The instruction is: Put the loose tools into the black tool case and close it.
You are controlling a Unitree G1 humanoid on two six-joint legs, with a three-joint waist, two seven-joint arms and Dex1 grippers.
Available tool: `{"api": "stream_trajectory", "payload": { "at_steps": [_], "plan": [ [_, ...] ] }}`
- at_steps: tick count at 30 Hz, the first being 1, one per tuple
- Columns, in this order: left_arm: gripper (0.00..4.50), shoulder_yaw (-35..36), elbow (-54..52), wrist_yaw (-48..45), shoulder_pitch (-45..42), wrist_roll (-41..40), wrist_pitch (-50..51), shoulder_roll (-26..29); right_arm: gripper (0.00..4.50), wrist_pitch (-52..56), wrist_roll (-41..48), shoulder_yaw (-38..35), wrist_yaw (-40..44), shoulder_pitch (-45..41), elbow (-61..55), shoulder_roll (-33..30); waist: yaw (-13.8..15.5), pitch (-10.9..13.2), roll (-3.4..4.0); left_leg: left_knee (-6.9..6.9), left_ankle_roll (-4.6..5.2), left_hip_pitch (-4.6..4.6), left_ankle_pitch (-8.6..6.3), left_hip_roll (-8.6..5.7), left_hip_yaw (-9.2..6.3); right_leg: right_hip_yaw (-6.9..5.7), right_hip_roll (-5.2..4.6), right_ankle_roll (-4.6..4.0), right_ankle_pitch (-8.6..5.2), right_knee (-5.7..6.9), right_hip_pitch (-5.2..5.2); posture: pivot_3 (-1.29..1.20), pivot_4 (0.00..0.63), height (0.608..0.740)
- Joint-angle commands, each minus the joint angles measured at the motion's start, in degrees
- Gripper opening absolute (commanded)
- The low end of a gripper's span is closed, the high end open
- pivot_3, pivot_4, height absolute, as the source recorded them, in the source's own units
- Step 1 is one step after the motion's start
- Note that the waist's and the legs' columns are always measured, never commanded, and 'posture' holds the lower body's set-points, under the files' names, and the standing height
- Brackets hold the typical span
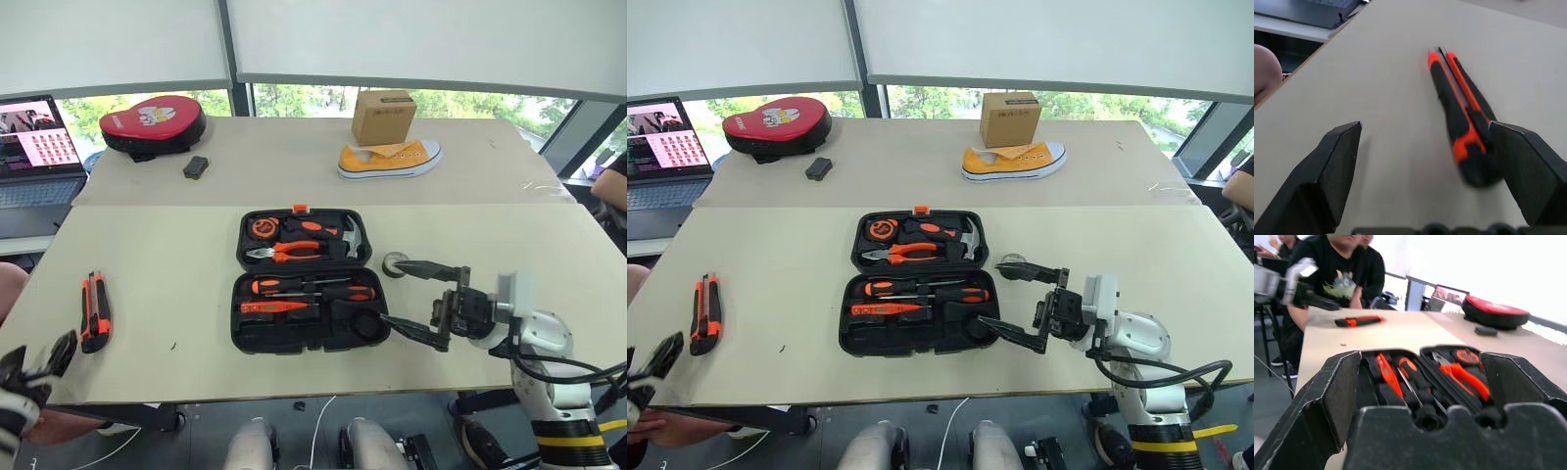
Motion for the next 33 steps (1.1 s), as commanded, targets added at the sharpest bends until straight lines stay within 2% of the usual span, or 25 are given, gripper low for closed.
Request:
{"api": "stream_trajectory", "payload": {
  "at_steps": [1, 7, 9, 10, 15, 16, 18, 21, 26, 30, 33],
  "plan": [
    [4.44, -3.6, -1.2, 3.3, -4.8, -0.1, 5.6, 2.4, 4.50, 1.0, 1.3, 0.1, -0.4, -0.8, -2.0, 0.1, -0.1, 0.0, 0.00, 0.00, 0.00, 0.00, 0.00, -0.02, 0.00, 0.00, -0.01, 0.04, 0.02, -0.01, 0.00, 0.00, 0.150, 0.740],
    [4.44, -8.0, 2.3, 7.5, -10.6, 3.1, 13.0, 4.8, 4.50, 1.3, 1.0, 1.0, -0.7, -0.5, -2.8, 0.1, -0.5, 0.0, 0.00, -0.11, -0.07, 0.00, -0.01, -0.01, 0.00, 0.00, 0.03, 0.04, 0.03, 0.00, -0.06, 0.00, 0.150, 0.740],
    [3.88, -8.6, 2.3, 8.4, -10.9, 3.8, 15.1, 5.0, 4.50, 1.4, 1.0, 0.9, -1.1, -0.3, -3.1, -0.1, -0.5, 0.0, 0.00, -0.16, -0.10, 0.03, 0.00, -0.01, 0.01, 0.00, 0.06, 0.01, 0.04, 0.00, -0.08, 0.00, 0.150, 0.740],
    [3.74, -9.1, 2.2, 8.1, -10.8, 4.7, 14.8, 5.3, 4.50, 1.5, 1.0, 0.8, -1.2, -0.2, -3.3, -0.2, -0.5, 0.0, 0.00, -0.19, -0.10, 0.05, 0.00, 0.01, 0.00, 0.01, 0.04, 0.01, 0.04, 0.00, -0.07, 0.00, 0.150, 0.740],
    [1.94, -9.3, 2.1, 4.9, -10.6, 6.5, 11.1, 5.0, 4.50, 2.1, 1.1, 0.4, -1.3, 1.1, -3.7, -1.3, -0.4, 0.0, 0.01, -0.21, -0.11, 0.06, 0.00, 0.00, 0.02, 0.02, -0.04, 0.01, 0.03, -0.02, -0.07, 0.00, 0.150, 0.740],
    [1.73, -9.1, 2.4, 3.2, -10.5, 7.1, 8.6, 5.1, 4.50, 2.1, 1.1, 0.2, -1.2, 1.3, -3.8, -1.6, -0.3, 0.0, 0.00, -0.22, -0.12, 0.06, 0.00, 0.00, 0.02, 0.02, -0.05, 0.01, 0.03, -0.02, -0.06, 0.00, 0.150, 0.740],
    [1.74, -8.2, 3.0, -2.5, -11.1, 7.0, 2.6, 5.8, 4.50, 2.2, 1.2, -0.3, -1.1, 1.5, -3.8, -2.3, -0.2, 0.0, 0.00, -0.22, -0.12, 0.06, 0.00, 0.00, 0.02, 0.01, -0.07, 0.00, 0.03, -0.03, -0.06, 0.00, 0.150, 0.740],
    [1.74, -8.8, 1.9, -16.7, -13.0, 5.3, -8.0, 7.8, 4.50, 2.4, 1.4, -1.4, -1.2, 2.0, -3.8, -3.6, 0.0, 0.0, -0.01, -0.21, -0.32, 0.02, -0.09, 0.00, 0.03, -0.01, -0.11, -0.05, 0.04, -0.04, -0.08, 0.00, 0.150, 0.740],
    [1.74, -19.0, -6.9, -43.8, -12.5, -0.3, -12.3, 14.9, 4.50, 2.2, 1.1, -3.9, 0.1, 4.7, -3.7, -6.6, 0.3, 0.0, 0.03, -0.22, -0.43, -0.02, -0.15, -0.03, 0.09, -0.01, -0.19, -0.11, 0.04, -0.13, -0.08, 0.00, 0.150, 0.740],
    [1.74, -32.0, -10.0, -54.2, -14.7, 6.8, -15.2, 23.3, 4.50, -1.2, -1.6, -5.3, 4.4, 8.1, -2.2, -10.5, 0.3, 0.1, 0.21, -0.26, -0.07, -0.02, -0.02, -0.08, 0.21, 0.03, -0.16, -0.10, 0.03, -0.23, -0.07, 0.00, 0.150, 0.740],
    [1.74, -42.0, -8.7, -53.4, -21.1, 15.4, -18.0, 23.9, 4.50, -1.3, -1.4, -6.9, 3.6, 9.4, -2.1, -10.9, 0.0, 0.1, 0.30, -0.28, -0.06, 0.01, -0.01, -0.06, 0.24, 0.04, 0.08, -0.09, 0.03, -0.18, -0.09, 0.00, 0.150, 0.740]
  ]
}}
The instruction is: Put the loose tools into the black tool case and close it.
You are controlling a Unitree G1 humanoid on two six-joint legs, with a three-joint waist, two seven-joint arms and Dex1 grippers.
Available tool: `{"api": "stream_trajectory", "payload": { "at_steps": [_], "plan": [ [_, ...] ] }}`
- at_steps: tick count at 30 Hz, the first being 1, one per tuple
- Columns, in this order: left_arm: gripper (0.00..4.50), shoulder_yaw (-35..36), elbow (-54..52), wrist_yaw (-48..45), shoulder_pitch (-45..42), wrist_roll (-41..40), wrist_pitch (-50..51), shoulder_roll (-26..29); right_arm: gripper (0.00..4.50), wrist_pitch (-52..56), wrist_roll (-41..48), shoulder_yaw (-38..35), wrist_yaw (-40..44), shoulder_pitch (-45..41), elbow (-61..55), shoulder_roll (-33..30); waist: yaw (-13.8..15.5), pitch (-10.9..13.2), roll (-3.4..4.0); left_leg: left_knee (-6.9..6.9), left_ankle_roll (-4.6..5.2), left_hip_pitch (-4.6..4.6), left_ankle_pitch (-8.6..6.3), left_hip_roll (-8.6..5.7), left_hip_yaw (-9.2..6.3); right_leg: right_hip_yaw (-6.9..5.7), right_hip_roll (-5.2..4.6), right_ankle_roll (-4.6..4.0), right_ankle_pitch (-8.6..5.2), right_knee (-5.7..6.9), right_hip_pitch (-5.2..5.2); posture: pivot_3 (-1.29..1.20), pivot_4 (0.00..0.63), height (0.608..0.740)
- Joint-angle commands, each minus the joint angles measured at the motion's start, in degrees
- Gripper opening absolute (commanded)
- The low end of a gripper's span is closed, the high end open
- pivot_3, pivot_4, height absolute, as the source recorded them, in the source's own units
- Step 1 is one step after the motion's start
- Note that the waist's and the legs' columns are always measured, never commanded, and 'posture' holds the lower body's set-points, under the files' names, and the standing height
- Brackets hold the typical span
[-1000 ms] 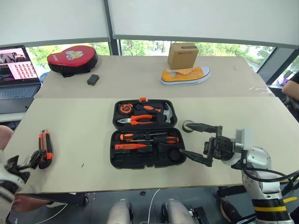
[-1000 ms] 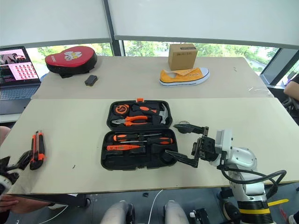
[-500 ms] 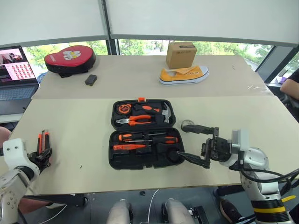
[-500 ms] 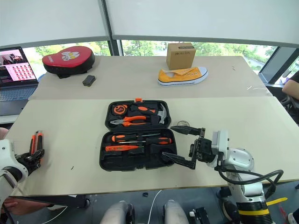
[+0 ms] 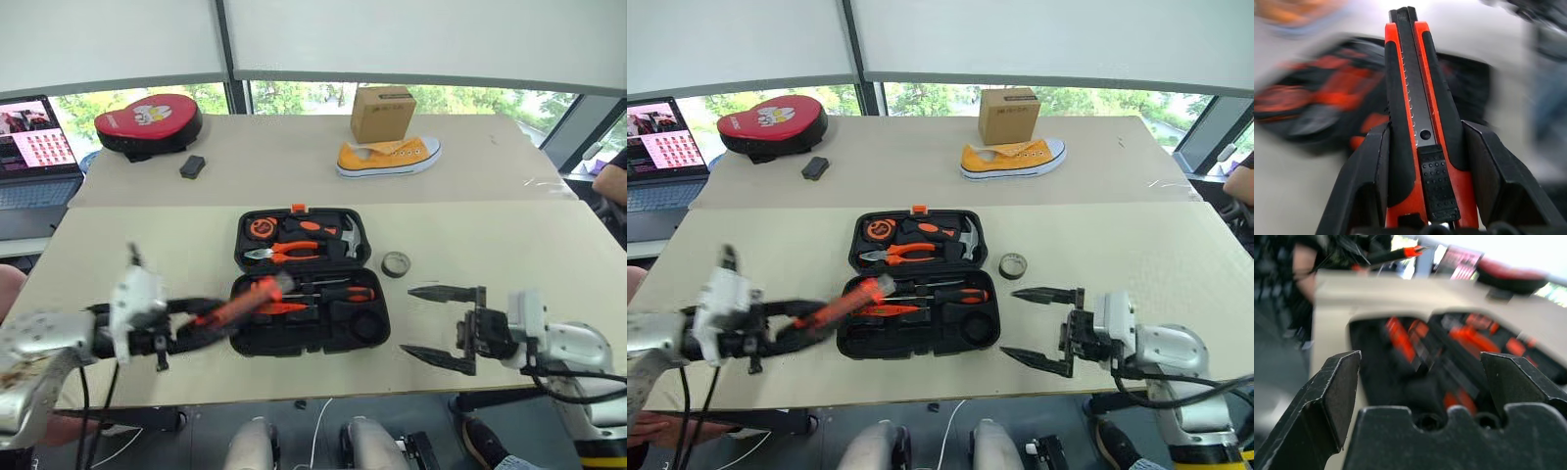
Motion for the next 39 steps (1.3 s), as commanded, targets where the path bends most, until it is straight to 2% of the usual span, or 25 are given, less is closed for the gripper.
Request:
{"api": "stream_trajectory", "payload": {
  "at_steps": [1, 5, 13, 16, 19, 27, 29, 31, 36, 39],
  "plan": [
    [1.74, -9.5, 0.6, 0.9, -7.6, 9.2, -3.9, -0.7, 4.50, -1.5, 0.5, -3.2, -0.4, 1.0, -1.1, -0.6, 0.1, 0.0, 0.05, 0.00, -0.01, 0.00, 0.02, -0.02, 0.02, 0.01, 0.06, 0.00, 0.00, 0.02, 0.01, 0.00, 0.150, 0.740],
    [1.74, -16.6, 3.0, 4.2, -15.1, 14.6, -1.3, -3.5, 4.50, -0.6, 0.8, -4.4, -2.0, 4.5, -4.3, -0.3, 0.6, 0.0, 0.05, 0.00, -0.04, -0.05, 0.05, -0.03, 0.07, 0.01, 0.16, 0.04, -0.02, 0.04, 0.02, 0.00, 0.150, 0.740],
    [1.74, -25.1, 4.9, 1.0, -21.2, 19.5, -3.0, -5.4, 4.50, 0.0, 0.8, -5.2, -4.8, 8.3, -7.9, -0.2, 0.8, 0.0, 0.05, 0.03, -0.03, -0.14, 0.05, -0.06, 0.04, 0.03, 0.15, 0.12, -0.05, 0.03, -0.03, 0.00, 0.150, 0.740],
    [1.74, -26.4, 4.9, 1.1, -23.3, 19.7, -1.4, -6.8, 4.50, 0.0, 0.7, -5.0, -5.4, 8.6, -8.2, -0.2, 1.0, 0.0, 0.04, 0.10, -0.03, -0.16, 0.05, -0.07, 0.05, 0.01, 0.16, 0.12, -0.05, 0.04, -0.01, 0.00, 0.150, 0.740],
    [1.74, -28.2, 5.7, -0.4, -24.6, 22.4, -3.0, -5.6, 4.50, -0.1, 0.5, -4.7, -5.8, 8.4, -8.1, -0.2, 1.1, 0.0, 0.04, 0.17, -0.03, -0.21, 0.05, -0.07, 0.02, -0.01, 0.16, 0.14, -0.05, 0.05, -0.01, 0.00, 0.150, 0.740],
    [1.74, -26.9, 4.4, -0.6, -23.7, 20.5, 3.6, -5.3, 4.50, 0.1, 0.4, -3.8, -6.3, 7.4, -7.6, 0.1, 1.0, 0.0, 0.05, 0.18, -0.02, -0.20, 0.05, -0.06, -0.03, -0.01, 0.18, 0.15, -0.05, 0.06, -0.01, 0.00, 0.150, 0.740],
    [2.74, -26.1, 4.2, -0.5, -23.1, 19.9, 3.0, -5.5, 4.50, 0.1, 0.4, -3.6, -6.4, 7.1, -7.4, 0.1, 1.0, 0.0, 0.05, 0.17, -0.02, -0.20, 0.05, -0.06, -0.05, -0.01, 0.18, 0.15, -0.05, 0.06, -0.01, 0.00, 0.150, 0.740],
    [3.42, -23.5, 4.7, 1.0, -23.0, 18.1, 1.0, -7.7, 4.50, 0.1, 0.4, -3.3, -6.4, 6.6, -7.1, 0.1, 0.9, 0.0, 0.05, 0.18, -0.02, -0.20, 0.05, -0.05, -0.08, -0.01, 0.19, 0.15, -0.05, 0.06, -0.02, 0.00, 0.150, 0.740],
    [3.42, -18.8, 5.1, 2.4, -21.8, 13.9, 0.4, -10.6, 4.50, -0.1, 0.4, -3.0, -6.2, 6.2, -6.4, 0.3, 1.1, 0.0, 0.05, 0.30, -0.01, -0.27, 0.04, -0.05, -0.11, -0.05, 0.17, 0.16, -0.05, 0.09, -0.02, 0.00, 0.150, 0.740],
    [3.42, -17.7, 7.3, 2.3, -20.8, 14.0, -4.0, -11.4, 4.50, -0.2, 0.2, -2.5, -6.3, 6.1, -6.2, 0.6, 1.1, 0.0, 0.05, 0.32, 0.00, -0.25, 0.04, -0.05, -0.11, -0.04, 0.16, 0.17, -0.05, 0.11, 0.00, 0.00, 0.150, 0.740]
  ]
}}
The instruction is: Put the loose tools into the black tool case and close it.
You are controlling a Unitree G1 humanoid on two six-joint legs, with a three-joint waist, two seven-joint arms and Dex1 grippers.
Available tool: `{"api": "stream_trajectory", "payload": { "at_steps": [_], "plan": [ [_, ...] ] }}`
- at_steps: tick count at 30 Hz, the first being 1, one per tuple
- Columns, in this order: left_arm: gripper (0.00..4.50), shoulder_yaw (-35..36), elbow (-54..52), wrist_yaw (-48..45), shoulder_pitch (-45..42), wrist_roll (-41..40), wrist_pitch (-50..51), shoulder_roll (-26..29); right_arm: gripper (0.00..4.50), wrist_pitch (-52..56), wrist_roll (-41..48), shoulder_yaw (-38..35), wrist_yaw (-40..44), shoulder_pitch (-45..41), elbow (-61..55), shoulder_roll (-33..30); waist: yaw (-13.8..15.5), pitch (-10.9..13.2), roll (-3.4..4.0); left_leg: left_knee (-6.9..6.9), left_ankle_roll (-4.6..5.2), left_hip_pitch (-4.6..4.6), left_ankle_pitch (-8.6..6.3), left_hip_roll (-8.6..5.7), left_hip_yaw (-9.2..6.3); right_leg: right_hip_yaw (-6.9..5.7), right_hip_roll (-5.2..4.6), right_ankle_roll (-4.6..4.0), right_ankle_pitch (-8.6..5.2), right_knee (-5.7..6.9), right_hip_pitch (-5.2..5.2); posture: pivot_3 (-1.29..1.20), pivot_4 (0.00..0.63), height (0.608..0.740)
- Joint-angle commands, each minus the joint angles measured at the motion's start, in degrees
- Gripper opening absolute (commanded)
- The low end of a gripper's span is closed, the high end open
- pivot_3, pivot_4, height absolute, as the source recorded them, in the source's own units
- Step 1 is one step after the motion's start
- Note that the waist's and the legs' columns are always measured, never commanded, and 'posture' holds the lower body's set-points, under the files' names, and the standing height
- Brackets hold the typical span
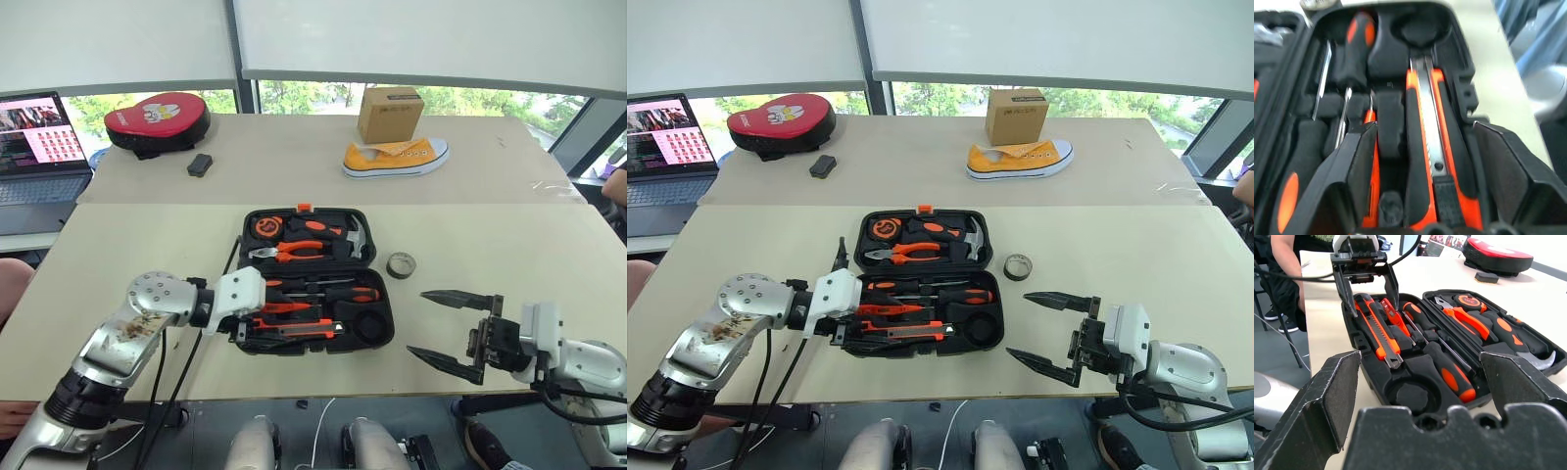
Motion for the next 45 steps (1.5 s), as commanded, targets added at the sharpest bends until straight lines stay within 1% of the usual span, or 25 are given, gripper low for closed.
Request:
{"api": "stream_trajectory", "payload": {
  "at_steps": [1, 2, 3, 6, 7, 10, 11, 15, 17, 19, 21, 24, 27, 30, 32, 33, 34, 35, 37, 38, 41, 42, 44, 45],
  "plan": [
    [3.18, 2.0, 1.9, -0.9, 1.5, -0.7, -5.5, -0.3, 4.50, -0.1, 0.2, 0.1, 0.1, -0.4, -0.3, 0.4, 0.0, 0.0, 0.00, 0.00, 0.00, 0.00, 0.00, 0.00, 0.00, 0.00, 0.00, 0.00, 0.00, 0.00, 0.01, 0.00, 0.150, 0.740],
    [2.91, 1.8, 2.6, -1.6, 2.2, -0.3, -6.4, 0.1, 4.50, -0.1, 0.2, 0.2, 0.0, -0.5, -0.3, 0.5, 0.0, 0.0, 0.00, 0.00, 0.00, 0.01, 0.00, 0.00, 0.01, 0.00, 0.00, 0.00, 0.00, 0.00, 0.01, 0.00, 0.150, 0.740],
    [2.75, 1.2, 3.5, -2.6, 2.8, 0.5, -8.5, 0.5, 4.50, -0.1, 0.1, 0.3, -0.1, -0.5, -0.3, 0.6, 0.0, 0.0, 0.01, 0.00, 0.00, 0.01, 0.00, 0.00, 0.02, 0.00, 0.01, 0.00, 0.00, 0.00, 0.01, 0.00, 0.150, 0.740],
    [1.65, 0.0, 5.2, -2.6, 4.2, 1.8, -11.0, -0.1, 4.50, -0.2, 0.1, 0.4, -0.3, -0.7, -0.1, 0.7, 0.0, 0.0, 0.01, 0.00, 0.00, 0.01, 0.00, 0.01, 0.04, -0.01, 0.01, 0.00, 0.00, 0.00, 0.00, 0.00, 0.150, 0.740],
    [1.21, -0.5, 6.1, -1.9, 4.4, 2.8, -11.4, -0.4, 4.50, -0.2, 0.1, 0.4, -0.3, -0.8, -0.1, 0.7, 0.0, 0.0, 0.01, 0.00, 0.00, 0.00, 0.00, 0.01, 0.04, -0.01, 0.01, 0.00, 0.00, 0.01, 0.00, 0.00, 0.150, 0.740],
    [0.10, -2.4, 9.5, -0.3, 4.5, 6.7, -13.9, -0.8, 4.50, -0.2, 0.0, 0.3, -0.5, -0.8, 0.0, 0.9, 0.1, 0.0, 0.02, 0.02, 0.00, 0.00, 0.00, -0.01, 0.05, -0.02, 0.00, 0.01, 0.01, 0.00, 0.02, 0.00, 0.150, 0.740],
    [0.04, -3.1, 10.0, -0.6, 4.6, 7.0, -14.4, -0.9, 4.50, -0.2, 0.0, 0.3, -0.6, -0.8, 0.0, 1.0, 0.1, 0.0, 0.03, 0.04, 0.00, 0.03, 0.00, -0.01, 0.06, -0.02, -0.01, 0.01, 0.01, 0.00, 0.07, 0.00, 0.150, 0.740],
    [0.04, -4.9, 11.3, 0.4, 4.8, 7.8, -13.0, -2.0, 4.50, -0.2, 0.0, 0.3, -0.9, -0.6, -0.1, 1.2, 0.1, -0.2, 0.31, 0.05, 0.01, 0.12, -0.01, -0.02, 0.07, 0.00, -0.01, 0.04, 0.02, 0.00, 0.16, 0.00, 0.150, 0.740],
    [0.04, -6.6, 11.7, 1.2, 5.0, 8.5, -10.9, -2.8, 4.50, -0.2, -0.1, 0.4, -1.1, -0.5, -0.1, 1.4, 0.1, -0.3, 0.39, 0.05, 0.01, 0.20, -0.01, -0.02, 0.07, 0.00, -0.01, 0.05, 0.03, 0.00, 0.24, 0.00, 0.150, 0.740],
    [0.04, -7.5, 11.6, 3.0, 5.3, 7.7, -7.5, -4.7, 4.50, -0.2, -0.2, 0.6, -1.3, -0.5, -0.3, 1.5, 0.1, -0.3, 0.48, 0.04, 0.04, 0.52, -0.03, -0.02, 0.07, -0.01, -0.01, 0.06, 0.02, -0.04, 0.61, 0.00, 0.150, 0.740],
    [0.04, -8.6, 12.1, 4.3, 5.3, 8.7, -5.6, -5.5, 4.50, -0.2, -0.1, 0.6, -1.5, -0.6, -0.3, 1.7, 0.2, -0.4, 0.53, 0.04, 0.08, 0.77, -0.06, -0.04, 0.07, -0.03, -0.05, 0.09, 0.00, -0.07, 0.89, 0.00, 0.150, 0.740],
    [0.04, -9.6, 11.9, 6.0, 5.4, 8.2, 0.2, -6.5, 4.50, -0.2, -0.1, 0.7, -1.6, -0.4, -0.4, 1.7, 0.0, -0.4, 0.57, 0.05, 0.08, 0.85, -0.06, -0.06, 0.03, 0.02, -0.08, 0.09, 0.00, -0.07, 0.94, 0.00, 0.150, 0.740],
    [0.04, -10.6, 11.6, 6.0, 5.3, 9.2, 0.0, -6.6, 4.50, 0.0, 0.0, 0.7, -2.2, -0.2, -0.8, 1.9, 0.1, -0.6, 0.74, 0.04, 0.08, 0.89, -0.06, -0.06, 0.00, 0.03, -0.08, 0.09, 0.00, -0.06, 0.97, 0.00, 0.150, 0.740],
    [0.04, -8.3, 11.1, 7.3, 5.7, 7.2, -1.9, -8.0, 4.50, 0.2, 0.3, -0.4, -3.4, 0.5, -0.7, 2.0, 0.1, -0.7, 0.76, 0.05, 0.08, 0.91, -0.06, -0.07, -0.01, 0.04, -0.09, 0.09, 0.00, -0.06, 0.99, 0.00, 0.150, 0.740],
    [0.04, -3.4, 10.2, 6.5, 6.2, 2.0, -5.5, -9.8, 4.50, 0.1, 0.3, -2.9, -5.0, 1.9, 0.7, 2.1, 0.2, -0.7, 0.76, 0.05, 0.09, 0.90, -0.05, -0.08, -0.02, 0.04, -0.11, 0.09, 0.00, -0.06, 0.99, 0.00, 0.150, 0.740],
    [0.27, 0.0, 9.6, 7.3, 6.6, -0.5, -6.5, -10.8, 4.50, -0.3, 0.1, -4.6, -5.9, 2.9, 2.2, 2.3, 0.1, -0.7, 0.75, 0.05, 0.09, 0.88, -0.05, -0.08, -0.05, 0.04, -0.14, 0.09, 0.00, -0.07, 0.97, 0.00, 0.150, 0.740],
    [0.55, 4.3, 8.8, 6.6, 7.1, -4.2, -9.8, -12.1, 4.50, -1.4, -0.7, -6.6, -6.5, 4.3, 4.6, 2.5, 0.0, -0.6, 0.69, 0.05, 0.10, 0.81, -0.06, -0.07, -0.10, 0.06, -0.15, 0.09, 0.00, -0.07, 0.90, 0.00, 0.150, 0.740],
    [0.73, 7.6, 8.1, 6.2, 7.7, -7.3, -9.9, -12.4, 4.50, -2.3, -1.4, -8.1, -6.8, 5.7, 6.7, 2.5, 0.0, -0.6, 0.62, 0.04, 0.11, 0.77, -0.07, -0.06, -0.14, 0.05, -0.13, 0.10, 0.00, -0.07, 0.87, 0.00, 0.150, 0.740],
    [1.48, 12.7, 8.3, 5.2, 8.8, -10.7, -11.5, -11.9, 4.50, -3.9, -2.9, -10.2, -7.3, 7.6, 10.0, 2.7, -0.1, -0.5, 0.48, 0.04, 0.13, 0.65, -0.08, -0.03, -0.17, 0.03, -0.14, 0.09, 0.00, -0.07, 0.77, 0.00, 0.150, 0.740],
    [1.87, 14.4, 9.1, 4.0, 9.6, -12.0, -10.8, -10.7, 4.50, -4.4, -3.7, -10.7, -7.6, 7.9, 11.3, 2.5, -0.1, -0.5, 0.48, 0.04, 0.13, 0.63, -0.08, -0.01, -0.18, 0.01, -0.12, 0.09, 0.00, -0.08, 0.73, 0.00, 0.150, 0.740],
    [2.93, 19.6, 12.9, 0.7, 10.6, -15.8, -12.3, -9.8, 4.50, -3.8, -6.1, -10.7, -7.9, 6.7, 13.7, 0.3, -0.7, -0.5, 0.61, -0.03, 0.14, 0.67, -0.09, -0.01, -0.14, 0.07, -0.13, 0.07, -0.01, -0.08, 0.70, 0.00, 0.150, 0.740],
    [3.25, 20.5, 13.9, -0.5, 10.7, -16.4, -12.7, -9.4, 4.50, -2.9, -6.4, -10.4, -7.7, 5.7, 13.9, -0.6, -0.8, -0.5, 0.63, -0.03, 0.14, 0.69, -0.09, -0.01, -0.13, 0.08, -0.14, 0.08, -0.02, -0.08, 0.72, 0.00, 0.150, 0.740],
    [4.04, 21.4, 15.2, -2.5, 10.6, -16.9, -13.0, -8.6, 4.50, -0.8, -7.3, -9.2, -7.1, 3.1, 14.1, -2.8, -1.3, -0.4, 0.65, -0.02, 0.14, 0.72, -0.09, -0.02, -0.10, 0.10, -0.14, 0.08, -0.02, -0.08, 0.73, 0.00, 0.150, 0.740],
    [4.27, 22.0, 15.6, -3.5, 10.3, -18.1, -12.4, -8.4, 4.50, 1.1, -7.8, -7.9, -6.9, 0.3, 14.1, -4.4, -1.4, -0.4, 0.62, -0.02, 0.14, 0.72, -0.09, -0.03, -0.09, 0.11, -0.14, 0.08, -0.02, -0.08, 0.73, 0.00, 0.150, 0.740]
  ]
}}
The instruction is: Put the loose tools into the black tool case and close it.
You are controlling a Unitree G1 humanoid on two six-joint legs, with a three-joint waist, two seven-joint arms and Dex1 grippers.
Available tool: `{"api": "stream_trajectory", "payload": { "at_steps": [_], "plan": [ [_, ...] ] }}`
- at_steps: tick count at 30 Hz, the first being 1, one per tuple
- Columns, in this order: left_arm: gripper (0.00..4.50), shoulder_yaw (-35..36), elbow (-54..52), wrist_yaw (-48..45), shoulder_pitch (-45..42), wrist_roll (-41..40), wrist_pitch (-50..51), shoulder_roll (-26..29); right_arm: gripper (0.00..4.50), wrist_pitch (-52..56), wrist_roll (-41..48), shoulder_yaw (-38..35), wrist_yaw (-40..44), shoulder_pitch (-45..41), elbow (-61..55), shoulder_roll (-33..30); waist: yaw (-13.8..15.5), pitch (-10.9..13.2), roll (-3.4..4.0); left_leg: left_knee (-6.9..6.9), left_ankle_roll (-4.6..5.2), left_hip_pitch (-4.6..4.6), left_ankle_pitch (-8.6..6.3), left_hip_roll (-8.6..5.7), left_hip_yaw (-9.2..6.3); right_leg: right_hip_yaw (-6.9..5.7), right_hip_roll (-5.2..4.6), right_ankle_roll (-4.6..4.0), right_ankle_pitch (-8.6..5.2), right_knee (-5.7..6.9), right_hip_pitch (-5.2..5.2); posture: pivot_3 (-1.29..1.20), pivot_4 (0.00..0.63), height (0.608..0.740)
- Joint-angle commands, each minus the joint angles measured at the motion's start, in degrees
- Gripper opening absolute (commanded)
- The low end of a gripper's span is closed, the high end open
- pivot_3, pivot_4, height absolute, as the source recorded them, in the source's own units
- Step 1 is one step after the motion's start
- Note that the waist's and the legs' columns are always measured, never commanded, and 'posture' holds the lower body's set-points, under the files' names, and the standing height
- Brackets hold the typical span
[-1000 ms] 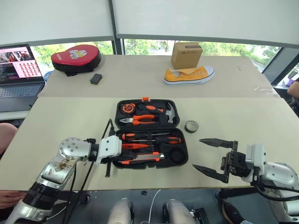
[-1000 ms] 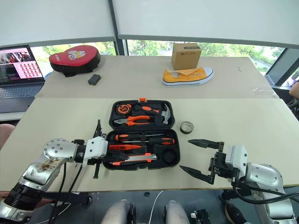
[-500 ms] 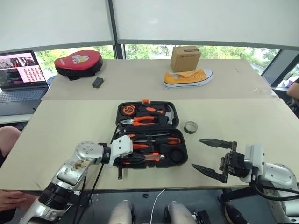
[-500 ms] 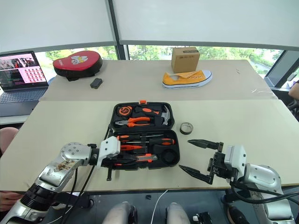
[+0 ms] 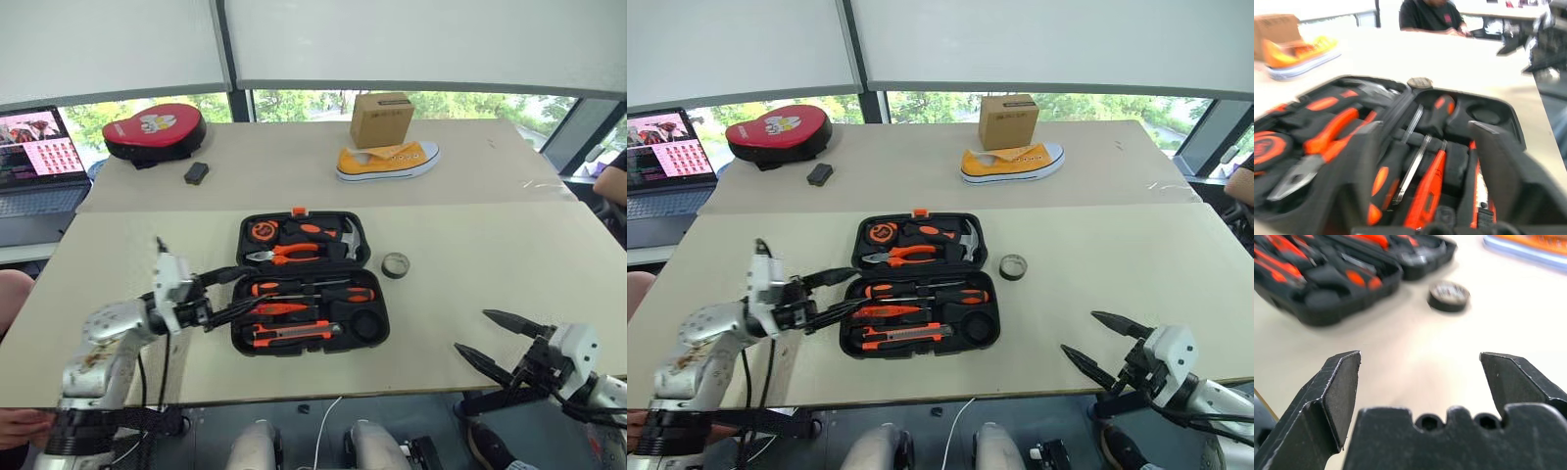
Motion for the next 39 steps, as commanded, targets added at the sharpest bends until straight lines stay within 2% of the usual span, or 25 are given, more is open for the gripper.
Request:
{"api": "stream_trajectory", "payload": {
  "at_steps": [1, 4, 7, 11, 15, 16, 18, 24, 25, 26, 27, 29, 30, 33, 39],
  "plan": [
    [4.48, 2.9, 1.1, -3.8, -1.0, -3.6, -0.7, 1.3, 4.50, 5.5, -1.5, 2.8, 1.1, -8.4, -1.1, -5.8, -0.2, 0.0, -0.07, 0.00, 0.00, 0.00, 0.00, 0.00, -0.01, -0.01, 0.00, 0.00, 0.00, 0.00, -0.01, 0.00, 0.150, 0.740],
    [4.48, 2.8, 2.8, -6.5, -2.4, -3.3, -2.0, 1.8, 4.50, 15.6, -4.7, 11.9, 4.3, -23.0, 0.3, -11.1, -0.7, 0.1, -0.08, 0.00, -0.01, 0.03, 0.00, 0.06, 0.04, 0.03, 0.03, -0.02, 0.01, 0.00, -0.07, 0.00, 0.150, 0.740],
    [4.48, 2.2, 4.1, -7.5, -3.6, -2.3, -3.2, 1.6, 4.50, 21.0, -9.8, 21.2, 7.6, -36.4, 4.7, -11.9, -0.4, 0.1, -0.07, -0.01, -0.01, -0.07, 0.01, 0.06, -0.01, 0.01, 0.11, -0.05, 0.02, 0.02, -0.18, 0.00, 0.150, 0.740],
    [4.48, 1.1, 5.6, -8.4, -4.4, -1.2, -4.9, 1.0, 4.50, 22.7, -17.6, 31.6, 11.1, -50.2, 14.2, -8.9, 0.3, 0.1, -0.08, -0.13, -0.01, -0.61, 0.01, 0.04, 0.09, -0.03, 0.11, -0.08, 0.00, 0.02, -0.78, 0.00, 0.150, 0.740],
    [4.48, -0.5, 4.8, -8.2, -4.2, -0.1, -5.9, -0.1, 4.50, 21.0, -24.2, 39.2, 14.4, -58.2, 23.4, -5.4, 0.6, 0.1, -0.08, 0.12, -0.01, -1.53, 0.02, 0.01, 0.23, -0.05, 0.08, -0.05, 0.02, 0.07, -1.62, 0.00, 0.150, 0.740],
    [4.50, -0.7, 4.3, -8.0, -4.0, 0.0, -6.0, -0.4, 4.25, 20.6, -25.3, 40.4, 15.2, -59.5, 25.2, -4.7, 0.7, 0.1, -0.08, 0.26, -0.02, -1.72, 0.03, 0.02, 0.26, -0.05, 0.08, 0.00, 0.04, 0.12, -1.79, 0.00, 0.150, 0.740],
    [4.50, -1.1, 3.2, -7.7, -3.5, 0.2, -6.2, -0.7, 3.84, 18.8, -27.4, 42.1, 15.6, -61.5, 28.9, -3.4, 0.7, 0.1, -0.07, 0.52, 0.01, -1.88, 0.01, 0.07, 0.32, -0.10, 0.09, 0.01, 0.05, 0.13, -1.81, 0.00, 0.150, 0.740],
    [4.50, -1.8, 0.8, -8.1, -2.7, 0.3, -6.7, -0.8, 1.74, 13.6, -30.5, 43.1, 16.3, -65.1, 34.4, -0.6, 0.6, 0.1, -0.07, 0.65, 0.08, -2.00, -0.03, 0.05, 0.35, -0.11, 0.06, 0.14, 0.13, 0.13, -1.85, 0.00, 0.150, 0.740],
    [4.50, -1.9, 0.7, -8.3, -2.7, 0.3, -6.8, -0.8, 1.39, 13.0, -30.7, 42.9, 16.4, -65.3, 34.7, -0.4, 0.6, 0.1, -0.07, 0.65, 0.08, -2.00, -0.03, 0.05, 0.35, -0.13, 0.06, 0.14, 0.13, 0.16, -1.85, 0.00, 0.150, 0.740],
    [4.50, -2.2, 0.6, -8.7, -2.9, 0.3, -7.3, -0.8, 1.25, 12.7, -30.6, 42.7, 17.0, -65.4, 34.5, -0.7, 0.6, 0.1, -0.07, 0.65, 0.08, -2.00, -0.03, 0.05, 0.34, -0.14, 0.06, 0.14, 0.13, 0.17, -1.85, 0.00, 0.150, 0.740],
    [4.50, -2.6, 0.2, -9.4, -3.0, 0.2, -7.5, -0.7, 0.61, 11.7, -29.6, 42.0, 18.8, -65.4, 33.5, -1.2, 0.6, 0.1, -0.07, 0.65, 0.07, -1.99, -0.03, 0.05, 0.33, -0.15, 0.06, 0.14, 0.13, 0.20, -1.84, 0.00, 0.150, 0.740],
    [4.50, -3.5, -0.8, -11.0, -3.0, 0.0, -8.2, -0.4, 0.17, 12.1, -25.9, 39.8, 23.0, -65.0, 29.4, -2.5, 0.6, 0.1, -0.06, 0.66, 0.07, -1.99, -0.03, 0.05, 0.34, -0.14, 0.06, 0.14, 0.13, 0.22, -1.85, 0.00, 0.150, 0.740],
    [4.50, -3.9, -1.3, -11.8, -2.8, 0.0, -8.4, -0.1, 0.04, 12.6, -23.5, 38.8, 25.6, -64.5, 26.5, -3.1, 0.6, 0.2, -0.01, 0.66, 0.07, -1.99, -0.03, 0.04, 0.34, -0.14, 0.06, 0.14, 0.14, 0.22, -1.85, 0.00, 0.150, 0.740],
    [4.50, -4.6, -2.3, -13.4, -1.9, -0.1, -8.7, 0.4, 0.04, 22.3, -15.0, 36.0, 30.1, -61.7, 14.5, -3.7, 0.6, 0.2, 0.02, 0.65, 0.07, -2.00, -0.03, 0.08, 0.32, -0.14, 0.08, 0.15, 0.14, 0.27, -1.87, 0.00, 0.150, 0.740],
    [4.50, -5.2, -3.0, -13.7, 0.0, 0.4, -9.2, 0.4, 0.04, 39.2, -6.5, 37.3, 29.2, -53.0, -7.9, -6.5, 0.7, 0.2, 0.01, 0.67, 0.08, -1.89, -0.03, 0.10, 0.22, -0.15, 0.08, 0.14, 0.13, 0.47, -1.85, 0.00, 0.150, 0.740]
  ]
}}
